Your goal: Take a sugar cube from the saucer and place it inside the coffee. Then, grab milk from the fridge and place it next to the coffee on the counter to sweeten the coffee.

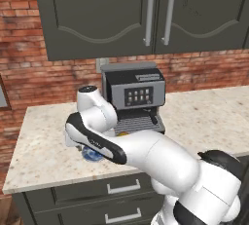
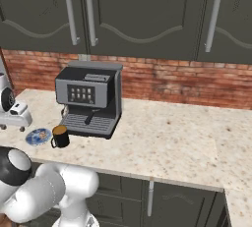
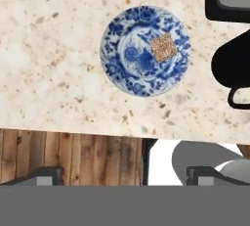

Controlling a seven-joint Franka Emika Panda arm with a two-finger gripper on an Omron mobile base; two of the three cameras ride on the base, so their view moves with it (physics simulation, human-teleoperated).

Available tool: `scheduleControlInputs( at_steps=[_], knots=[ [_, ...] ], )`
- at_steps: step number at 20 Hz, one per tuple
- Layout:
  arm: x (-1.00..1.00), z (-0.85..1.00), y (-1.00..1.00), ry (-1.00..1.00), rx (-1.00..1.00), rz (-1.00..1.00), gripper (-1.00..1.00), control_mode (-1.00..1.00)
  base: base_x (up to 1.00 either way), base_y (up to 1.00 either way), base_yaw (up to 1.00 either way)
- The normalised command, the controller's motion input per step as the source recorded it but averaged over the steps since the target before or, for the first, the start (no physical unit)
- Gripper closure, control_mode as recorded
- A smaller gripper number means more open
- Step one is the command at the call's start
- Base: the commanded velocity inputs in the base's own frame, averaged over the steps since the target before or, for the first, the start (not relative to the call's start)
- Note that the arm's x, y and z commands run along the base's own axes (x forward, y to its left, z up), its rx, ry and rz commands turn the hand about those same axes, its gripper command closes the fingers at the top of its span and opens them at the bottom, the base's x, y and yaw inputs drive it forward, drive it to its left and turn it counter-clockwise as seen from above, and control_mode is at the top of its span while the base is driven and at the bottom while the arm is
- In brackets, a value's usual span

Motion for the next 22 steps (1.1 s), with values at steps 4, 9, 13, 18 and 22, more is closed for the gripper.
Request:
scheduleControlInputs(
  at_steps=[4, 9, 13, 18, 22],
  knots=[
    [0.46, -0.49, 0.15, 0.08, 0.00, -0.19, -1.00, -1.00, 0.00, 0.00, 0.00],
    [0.37, -0.48, 0.00, 0.01, -0.01, -0.16, -1.00, -1.00, 0.00, 0.00, 0.00],
    [0.28, -0.34, -0.02, 0.00, -0.01, -0.08, -1.00, -1.00, 0.00, 0.00, 0.00],
    [0.16, -0.31, -0.06, 0.00, -0.02, -0.02, -1.00, -1.00, 0.00, 0.00, 0.00],
    [0.20, -0.24, -0.07, 0.00, -0.02, -0.02, -1.00, -1.00, 0.00, 0.00, 0.00]
  ],
)
